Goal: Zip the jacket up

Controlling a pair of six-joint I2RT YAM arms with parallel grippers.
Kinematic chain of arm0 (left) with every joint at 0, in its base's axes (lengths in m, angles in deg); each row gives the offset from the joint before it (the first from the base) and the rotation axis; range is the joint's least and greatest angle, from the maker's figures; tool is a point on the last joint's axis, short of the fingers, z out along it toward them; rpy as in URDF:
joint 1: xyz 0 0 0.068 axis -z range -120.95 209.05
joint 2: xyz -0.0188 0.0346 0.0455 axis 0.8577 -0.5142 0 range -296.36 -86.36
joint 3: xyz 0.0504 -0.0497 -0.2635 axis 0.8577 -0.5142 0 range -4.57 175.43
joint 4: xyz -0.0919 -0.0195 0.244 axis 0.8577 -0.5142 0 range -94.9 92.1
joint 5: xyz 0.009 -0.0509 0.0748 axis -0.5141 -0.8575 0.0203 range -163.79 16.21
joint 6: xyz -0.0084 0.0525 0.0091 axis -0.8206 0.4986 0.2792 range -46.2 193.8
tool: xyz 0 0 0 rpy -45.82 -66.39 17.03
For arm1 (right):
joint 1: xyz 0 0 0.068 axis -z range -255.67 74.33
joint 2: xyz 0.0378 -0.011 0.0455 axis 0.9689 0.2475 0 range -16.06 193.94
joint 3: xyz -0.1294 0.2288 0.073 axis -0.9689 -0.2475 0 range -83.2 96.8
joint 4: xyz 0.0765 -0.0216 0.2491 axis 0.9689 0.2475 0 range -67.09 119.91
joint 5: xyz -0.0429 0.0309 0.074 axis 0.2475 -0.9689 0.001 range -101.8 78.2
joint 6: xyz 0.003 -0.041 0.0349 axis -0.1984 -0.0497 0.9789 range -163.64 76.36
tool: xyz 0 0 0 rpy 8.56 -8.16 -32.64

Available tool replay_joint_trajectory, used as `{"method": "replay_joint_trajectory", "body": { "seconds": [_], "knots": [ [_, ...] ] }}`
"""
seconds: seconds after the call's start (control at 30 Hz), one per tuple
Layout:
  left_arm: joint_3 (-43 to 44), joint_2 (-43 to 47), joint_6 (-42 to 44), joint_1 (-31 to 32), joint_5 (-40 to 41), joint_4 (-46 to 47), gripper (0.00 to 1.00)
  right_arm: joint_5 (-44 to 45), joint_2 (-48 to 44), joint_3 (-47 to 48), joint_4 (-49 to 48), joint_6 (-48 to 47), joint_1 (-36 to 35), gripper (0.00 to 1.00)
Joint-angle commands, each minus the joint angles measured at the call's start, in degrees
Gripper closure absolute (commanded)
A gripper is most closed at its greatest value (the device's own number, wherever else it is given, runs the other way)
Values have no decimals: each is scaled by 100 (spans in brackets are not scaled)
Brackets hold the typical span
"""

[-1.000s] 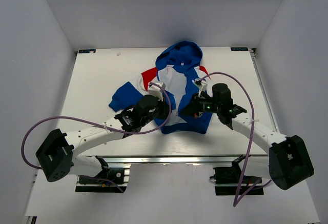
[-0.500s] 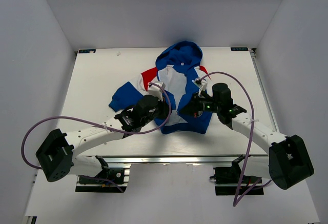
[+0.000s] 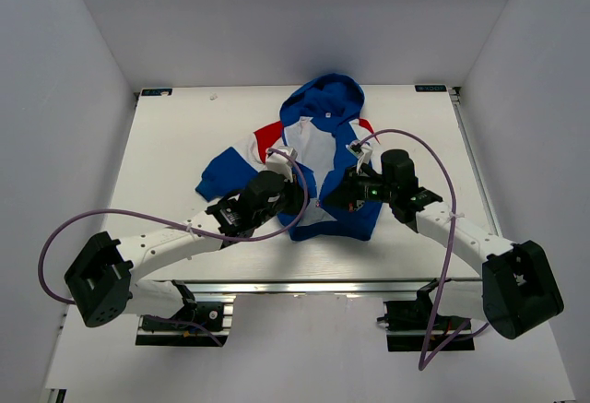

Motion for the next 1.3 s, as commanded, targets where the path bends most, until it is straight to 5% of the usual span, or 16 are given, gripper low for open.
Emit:
{"method": "replay_joint_trajectory", "body": {
  "seconds": [0.0, 0.9, 1.27],
  "knots": [
    [83, 233, -36, 36, -35, 15, 100, -3, -124, 120, -329, 39, 17, 100],
    [39, 268, -10, 36, -105, -11, 100, 278, -80, 111, -663, 303, 26, 100],
    [100, 153, 394, 36, -772, -99, 100, 313, -133, 155, -628, 110, 26, 100]
  ]
}}
